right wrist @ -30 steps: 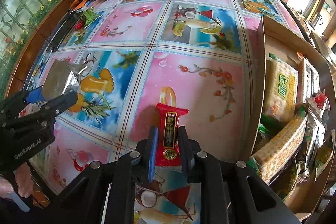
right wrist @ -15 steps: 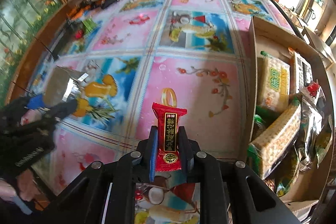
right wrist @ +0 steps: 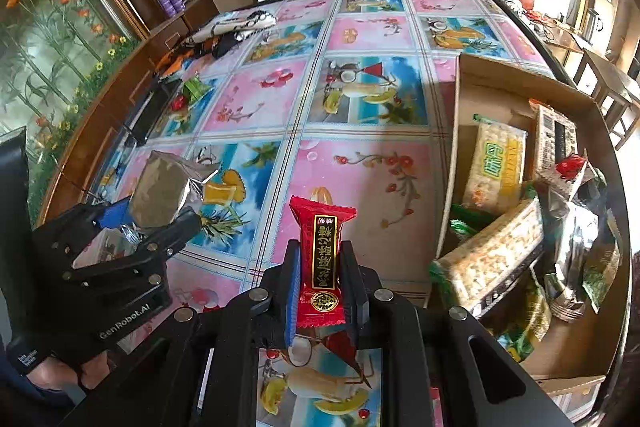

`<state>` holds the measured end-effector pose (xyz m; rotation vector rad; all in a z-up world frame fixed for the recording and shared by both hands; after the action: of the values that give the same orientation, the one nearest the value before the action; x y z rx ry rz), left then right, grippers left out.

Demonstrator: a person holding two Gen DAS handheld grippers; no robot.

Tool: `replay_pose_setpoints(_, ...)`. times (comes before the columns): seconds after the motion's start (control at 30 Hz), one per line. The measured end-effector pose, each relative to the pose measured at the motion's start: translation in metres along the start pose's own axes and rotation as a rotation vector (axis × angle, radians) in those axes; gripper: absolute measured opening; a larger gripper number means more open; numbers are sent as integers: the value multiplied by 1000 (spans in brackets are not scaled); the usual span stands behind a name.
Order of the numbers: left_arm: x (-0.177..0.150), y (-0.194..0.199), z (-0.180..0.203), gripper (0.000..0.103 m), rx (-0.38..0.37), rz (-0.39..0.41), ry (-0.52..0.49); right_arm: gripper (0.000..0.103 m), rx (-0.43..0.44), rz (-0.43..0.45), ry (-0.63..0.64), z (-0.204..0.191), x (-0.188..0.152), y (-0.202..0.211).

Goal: Organize snacks
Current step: 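Carry the silver foil bag and red-wrapped snack over the box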

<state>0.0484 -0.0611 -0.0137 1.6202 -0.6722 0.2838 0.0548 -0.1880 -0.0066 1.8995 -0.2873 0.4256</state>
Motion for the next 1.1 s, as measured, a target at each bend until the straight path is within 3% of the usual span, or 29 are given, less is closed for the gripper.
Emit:
replay_pose_setpoints(0.7,51,10,52,57,38,59,-128,19,26,103,-91,56,26,42)
replay_pose_setpoints(1.1,84,10,99,57,-16,86,-197,19,-3,144,-214,118,37,65)
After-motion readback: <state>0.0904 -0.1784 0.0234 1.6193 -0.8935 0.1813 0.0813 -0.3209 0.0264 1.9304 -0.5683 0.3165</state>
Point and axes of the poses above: each gripper's, at about its wrist camera, not at the fingertips, and y roughly against the way its jaws point, z to its right, x to its top, the point moved 9 cm from there along -y, roughly the way its jaws point, and after that the axes turned 11 degrees about -y, right-handed, at the moved point
